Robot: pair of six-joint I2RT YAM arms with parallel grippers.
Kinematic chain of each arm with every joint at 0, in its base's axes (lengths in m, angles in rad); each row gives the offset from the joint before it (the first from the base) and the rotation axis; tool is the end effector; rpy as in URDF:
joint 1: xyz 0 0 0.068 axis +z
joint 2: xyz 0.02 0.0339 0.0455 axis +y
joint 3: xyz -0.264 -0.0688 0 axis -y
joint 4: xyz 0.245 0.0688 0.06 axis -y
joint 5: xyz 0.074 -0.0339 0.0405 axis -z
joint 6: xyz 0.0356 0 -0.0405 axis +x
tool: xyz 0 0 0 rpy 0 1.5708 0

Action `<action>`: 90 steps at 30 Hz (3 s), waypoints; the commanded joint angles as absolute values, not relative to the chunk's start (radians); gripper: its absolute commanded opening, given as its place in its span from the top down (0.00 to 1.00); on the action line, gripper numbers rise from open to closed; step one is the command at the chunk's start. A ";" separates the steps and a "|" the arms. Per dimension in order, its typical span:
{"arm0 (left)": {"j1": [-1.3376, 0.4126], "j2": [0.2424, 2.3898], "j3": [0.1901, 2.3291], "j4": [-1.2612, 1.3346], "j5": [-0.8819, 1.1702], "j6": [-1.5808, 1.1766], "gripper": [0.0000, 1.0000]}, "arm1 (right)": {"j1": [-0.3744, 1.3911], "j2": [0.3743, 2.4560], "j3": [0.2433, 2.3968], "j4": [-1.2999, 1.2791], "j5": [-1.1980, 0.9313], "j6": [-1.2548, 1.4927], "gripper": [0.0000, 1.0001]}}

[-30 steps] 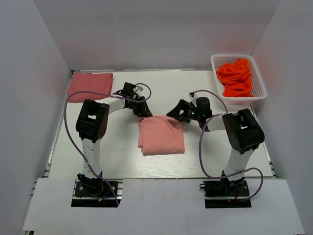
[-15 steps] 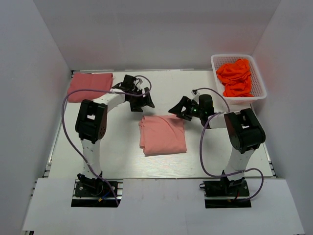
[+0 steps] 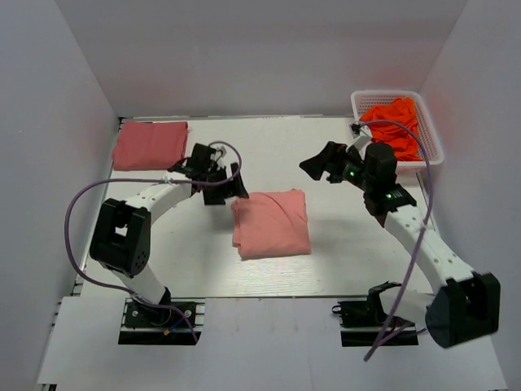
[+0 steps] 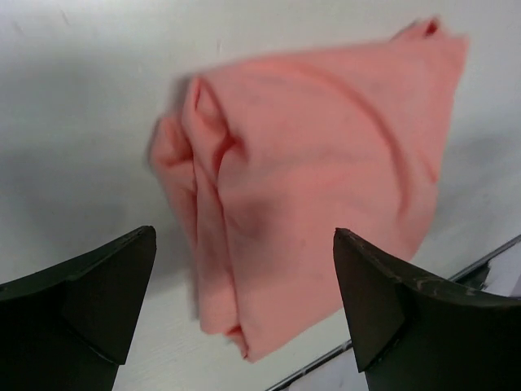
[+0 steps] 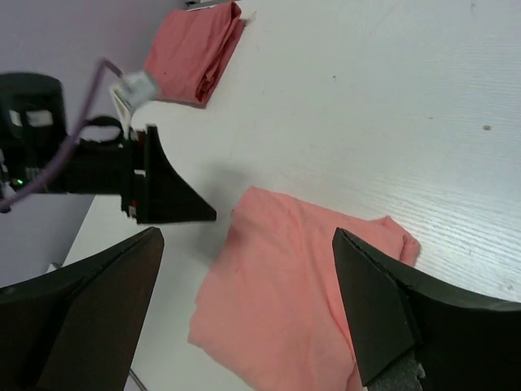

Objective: Fold and stack the t-shirts
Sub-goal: Put the neatly folded tshirt into the corner of the board with the left arm

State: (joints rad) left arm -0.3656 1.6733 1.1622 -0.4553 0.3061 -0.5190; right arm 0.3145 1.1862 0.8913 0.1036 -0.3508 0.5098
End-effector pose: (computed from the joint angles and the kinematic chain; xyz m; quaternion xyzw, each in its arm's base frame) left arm 0.3243 -0.1356 0.2198 -0.0271 0.9442 -0.2574 0.2035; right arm 0.2609 0.0977 0.3240 -0.0365 0.7668 0.3743 0.5202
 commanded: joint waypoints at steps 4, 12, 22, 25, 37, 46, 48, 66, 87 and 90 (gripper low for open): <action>-0.459 1.638 0.994 -0.357 0.364 -0.540 0.00 | 0.313 0.965 0.810 -0.152 -0.279 0.451 0.10; -0.546 1.756 0.996 -0.413 0.179 -0.549 0.12 | 0.314 0.870 0.787 -0.232 -0.276 0.457 0.10; -0.598 1.842 1.032 -0.400 0.137 -0.568 0.86 | 0.310 0.848 0.798 -0.275 -0.253 0.419 0.10; -0.598 1.833 1.121 -0.454 0.089 -0.504 1.00 | 0.310 0.836 0.796 -0.281 -0.235 0.419 0.10; -0.545 1.804 1.497 -0.653 0.000 -0.192 1.00 | 0.310 0.827 0.807 -0.311 -0.215 0.408 0.10; -0.439 1.859 1.790 -0.787 -0.020 0.024 1.00 | 0.310 0.853 0.839 -0.325 -0.201 0.394 0.10; -0.408 1.885 1.865 -0.830 -0.020 0.079 1.00 | 0.308 0.862 0.850 -0.328 -0.202 0.393 0.10; -0.118 2.010 2.184 -0.925 0.063 0.336 1.00 | 0.311 1.012 0.908 -0.299 -0.265 0.403 0.10; 0.139 2.126 2.257 -0.804 0.241 0.407 1.00 | 0.314 1.302 1.055 -0.276 -0.402 0.449 0.10; 0.178 2.169 2.256 -0.795 0.253 0.407 1.00 | 0.316 1.313 1.068 -0.284 -0.381 0.443 0.10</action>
